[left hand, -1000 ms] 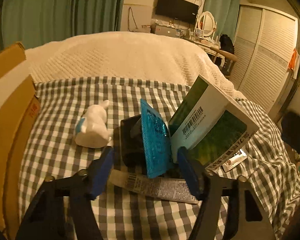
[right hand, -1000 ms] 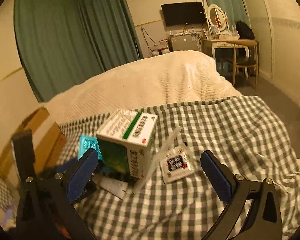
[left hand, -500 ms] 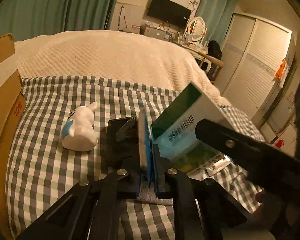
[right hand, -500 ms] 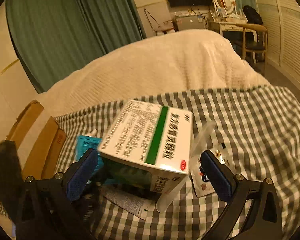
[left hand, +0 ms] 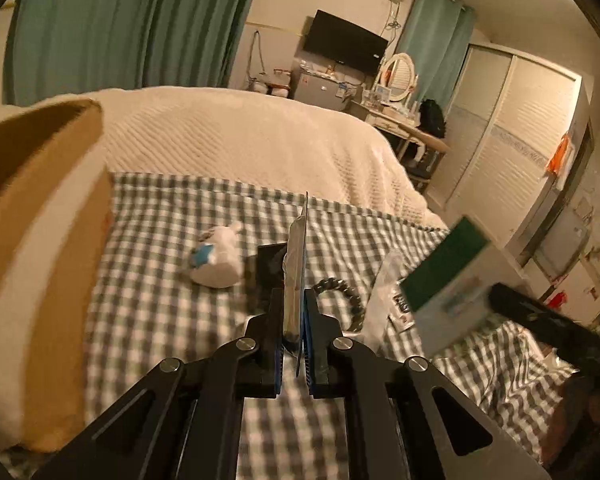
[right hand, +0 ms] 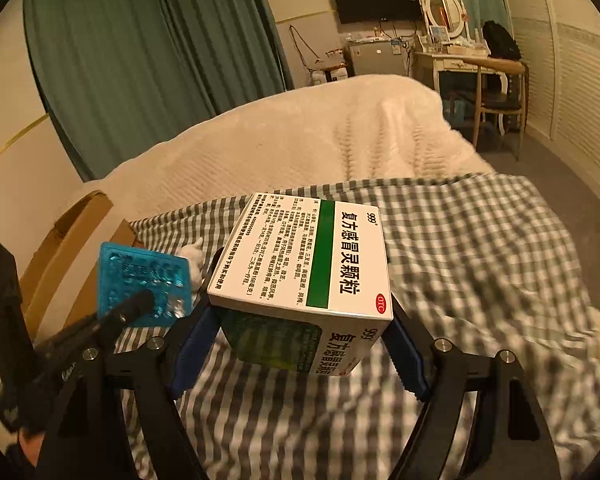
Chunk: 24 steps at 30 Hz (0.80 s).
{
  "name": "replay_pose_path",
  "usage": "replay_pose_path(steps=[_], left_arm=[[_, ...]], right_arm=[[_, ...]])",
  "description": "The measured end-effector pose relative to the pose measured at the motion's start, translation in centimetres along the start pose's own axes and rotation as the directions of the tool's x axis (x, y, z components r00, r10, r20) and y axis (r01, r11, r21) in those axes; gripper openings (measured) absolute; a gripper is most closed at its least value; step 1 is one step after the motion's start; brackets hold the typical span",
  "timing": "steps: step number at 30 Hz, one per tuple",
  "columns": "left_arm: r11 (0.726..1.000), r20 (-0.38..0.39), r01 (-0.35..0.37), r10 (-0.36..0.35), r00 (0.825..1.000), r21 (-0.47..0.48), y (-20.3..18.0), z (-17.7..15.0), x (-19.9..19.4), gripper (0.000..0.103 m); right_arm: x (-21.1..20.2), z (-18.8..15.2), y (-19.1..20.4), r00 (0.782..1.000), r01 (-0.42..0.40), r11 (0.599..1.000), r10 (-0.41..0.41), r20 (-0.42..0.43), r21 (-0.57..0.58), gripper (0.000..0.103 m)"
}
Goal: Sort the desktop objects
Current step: 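Carry the blister card and medicine box into the cardboard box, open both grippers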
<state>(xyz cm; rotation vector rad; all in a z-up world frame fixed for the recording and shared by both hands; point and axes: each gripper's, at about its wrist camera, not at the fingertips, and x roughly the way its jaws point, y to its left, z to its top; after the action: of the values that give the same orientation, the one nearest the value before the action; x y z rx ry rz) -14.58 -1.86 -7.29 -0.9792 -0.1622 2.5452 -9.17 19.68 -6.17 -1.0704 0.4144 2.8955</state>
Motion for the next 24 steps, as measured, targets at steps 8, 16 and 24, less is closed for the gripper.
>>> replay_pose_path(steps=[8, 16, 24], left_arm=[[1.0, 0.041, 0.0, 0.001, 0.999, -0.029, 1.0, 2.1, -6.0, 0.008], [0.994, 0.135, -0.1, 0.104, 0.985, -0.033, 6.2, 7.3, -13.4, 0.008], [0.961, 0.132, -0.276, 0.278, 0.952, -0.033, 15.6, 8.9, -15.5, 0.008]], right_arm=[[-7.1, -1.3, 3.0, 0.998, 0.059, 0.994, -0.06, -0.005, -0.089, 0.077], [-11.7, 2.3, 11.5, 0.999, -0.015, 0.982, 0.024, 0.047, -0.189, 0.077], [-9.8, 5.5, 25.2, 0.973, -0.206, 0.931, 0.228, 0.04, -0.301, 0.077]])
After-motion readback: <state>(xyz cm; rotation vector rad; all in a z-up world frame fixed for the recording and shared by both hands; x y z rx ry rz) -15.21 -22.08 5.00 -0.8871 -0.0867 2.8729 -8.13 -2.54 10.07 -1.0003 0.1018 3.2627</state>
